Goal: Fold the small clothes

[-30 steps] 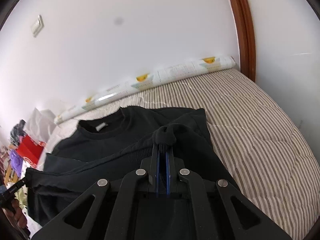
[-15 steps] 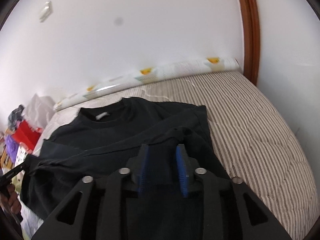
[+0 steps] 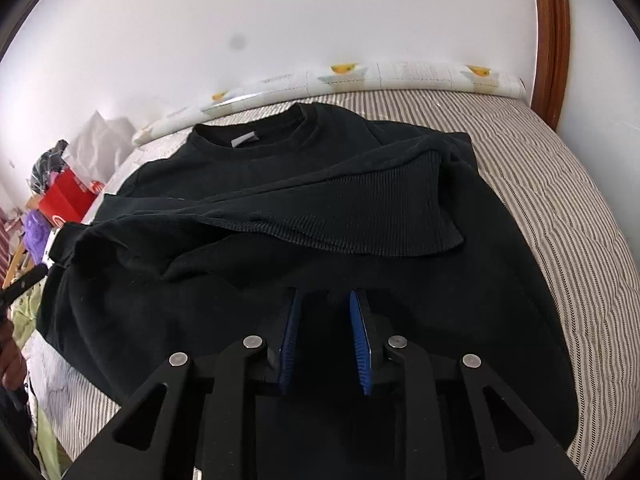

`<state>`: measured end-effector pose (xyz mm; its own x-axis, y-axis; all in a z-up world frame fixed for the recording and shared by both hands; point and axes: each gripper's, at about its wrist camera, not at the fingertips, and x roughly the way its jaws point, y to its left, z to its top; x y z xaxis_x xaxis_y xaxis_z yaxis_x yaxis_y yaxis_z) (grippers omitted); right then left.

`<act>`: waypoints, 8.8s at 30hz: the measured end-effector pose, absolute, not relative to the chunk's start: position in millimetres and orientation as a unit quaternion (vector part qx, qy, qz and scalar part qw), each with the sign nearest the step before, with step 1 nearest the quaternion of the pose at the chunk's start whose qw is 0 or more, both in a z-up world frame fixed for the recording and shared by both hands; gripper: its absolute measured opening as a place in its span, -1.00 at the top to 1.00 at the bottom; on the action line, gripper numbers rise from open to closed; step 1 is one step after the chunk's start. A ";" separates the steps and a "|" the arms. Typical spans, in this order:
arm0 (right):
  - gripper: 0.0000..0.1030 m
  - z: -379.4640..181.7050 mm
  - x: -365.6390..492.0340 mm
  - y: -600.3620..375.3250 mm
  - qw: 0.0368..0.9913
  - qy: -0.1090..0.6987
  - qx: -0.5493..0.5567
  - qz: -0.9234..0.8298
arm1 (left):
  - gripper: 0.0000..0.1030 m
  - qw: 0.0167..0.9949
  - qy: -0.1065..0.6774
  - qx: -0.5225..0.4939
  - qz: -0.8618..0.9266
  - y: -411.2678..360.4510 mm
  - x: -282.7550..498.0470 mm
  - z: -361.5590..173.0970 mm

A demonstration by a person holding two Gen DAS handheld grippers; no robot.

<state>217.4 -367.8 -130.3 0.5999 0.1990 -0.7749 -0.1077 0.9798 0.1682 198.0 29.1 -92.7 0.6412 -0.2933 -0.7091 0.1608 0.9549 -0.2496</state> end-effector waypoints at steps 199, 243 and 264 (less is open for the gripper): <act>-0.10 -99.6 151.5 -310.2 0.922 0.383 0.052 -0.017 | -0.32 0.900 0.435 0.002 -0.013 49.8 149.3 -139.3; -0.11 -101.6 147.5 -321.7 0.912 0.397 0.107 -0.018 | -0.40 0.899 0.439 0.002 -0.004 51.9 150.3 -138.5; -0.11 -93.7 142.7 -329.6 0.912 0.393 0.111 -0.025 | -0.40 0.898 0.440 0.001 -0.003 53.5 150.4 -137.6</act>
<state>142.7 -329.6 -93.7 0.6895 0.0413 -0.7231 0.1335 0.9740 0.1830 150.4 53.5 -137.6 0.6122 -0.0043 -0.7907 0.0059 1.0000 -0.0009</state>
